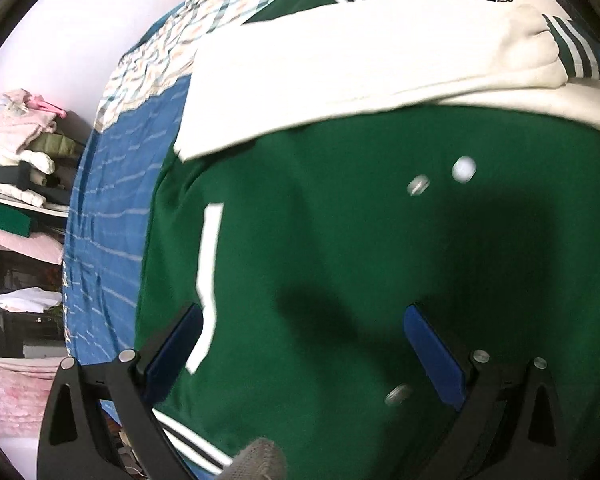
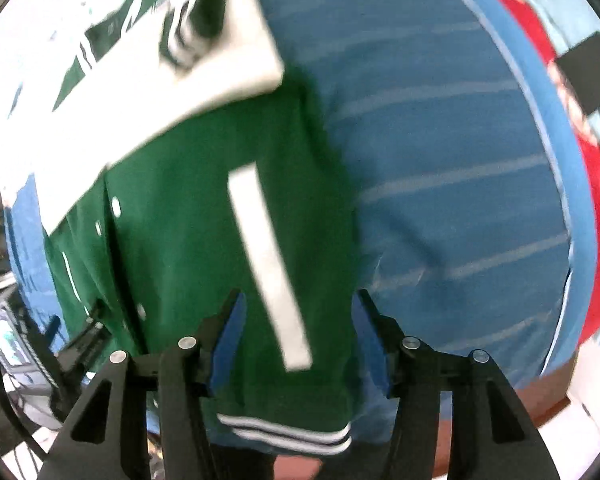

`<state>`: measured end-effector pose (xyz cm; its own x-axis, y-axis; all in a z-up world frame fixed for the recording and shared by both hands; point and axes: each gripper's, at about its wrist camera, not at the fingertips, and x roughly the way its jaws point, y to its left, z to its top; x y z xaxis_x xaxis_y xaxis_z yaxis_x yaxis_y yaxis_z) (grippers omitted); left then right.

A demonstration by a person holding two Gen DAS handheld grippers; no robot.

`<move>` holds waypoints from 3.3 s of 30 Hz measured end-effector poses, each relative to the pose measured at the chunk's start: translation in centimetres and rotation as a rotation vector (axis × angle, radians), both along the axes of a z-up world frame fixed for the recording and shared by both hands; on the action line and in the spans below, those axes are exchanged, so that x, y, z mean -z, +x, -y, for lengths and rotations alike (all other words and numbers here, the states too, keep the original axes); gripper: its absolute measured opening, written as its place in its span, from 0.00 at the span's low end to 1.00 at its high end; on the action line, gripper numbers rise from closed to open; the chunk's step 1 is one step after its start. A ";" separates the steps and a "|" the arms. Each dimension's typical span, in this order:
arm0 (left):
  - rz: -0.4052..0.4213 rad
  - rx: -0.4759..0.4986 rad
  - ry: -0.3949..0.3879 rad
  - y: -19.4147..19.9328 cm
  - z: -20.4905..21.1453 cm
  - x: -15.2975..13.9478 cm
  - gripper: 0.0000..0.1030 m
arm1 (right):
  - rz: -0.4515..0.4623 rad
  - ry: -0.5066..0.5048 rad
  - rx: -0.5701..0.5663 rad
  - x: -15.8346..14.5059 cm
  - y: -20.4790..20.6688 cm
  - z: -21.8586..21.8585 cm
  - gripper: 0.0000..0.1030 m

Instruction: Fold large clothes

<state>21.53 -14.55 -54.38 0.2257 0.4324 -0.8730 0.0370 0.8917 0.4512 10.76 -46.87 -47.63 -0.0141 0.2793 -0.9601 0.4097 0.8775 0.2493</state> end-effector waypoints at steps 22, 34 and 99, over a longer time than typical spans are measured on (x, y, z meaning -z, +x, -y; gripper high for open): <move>-0.026 -0.371 0.191 1.7 1.8 4.8 1.00 | 0.022 0.319 -0.185 11.3 12.8 8.2 0.08; -0.048 -0.196 0.412 -9.8 17.4 0.0 1.00 | 0.051 0.005 -0.494 4.5 10.4 9.9 0.70; 0.170 -0.341 -0.101 -10.1 1.3 -12.8 0.19 | 0.200 0.577 -0.264 -7.7 29.9 -9.5 0.15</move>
<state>11.41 -15.82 -41.59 0.2287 0.4217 -0.8774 -0.3370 0.8799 0.3350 40.66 -37.34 -39.95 0.0108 0.7611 -0.6486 0.0963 0.6448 0.7583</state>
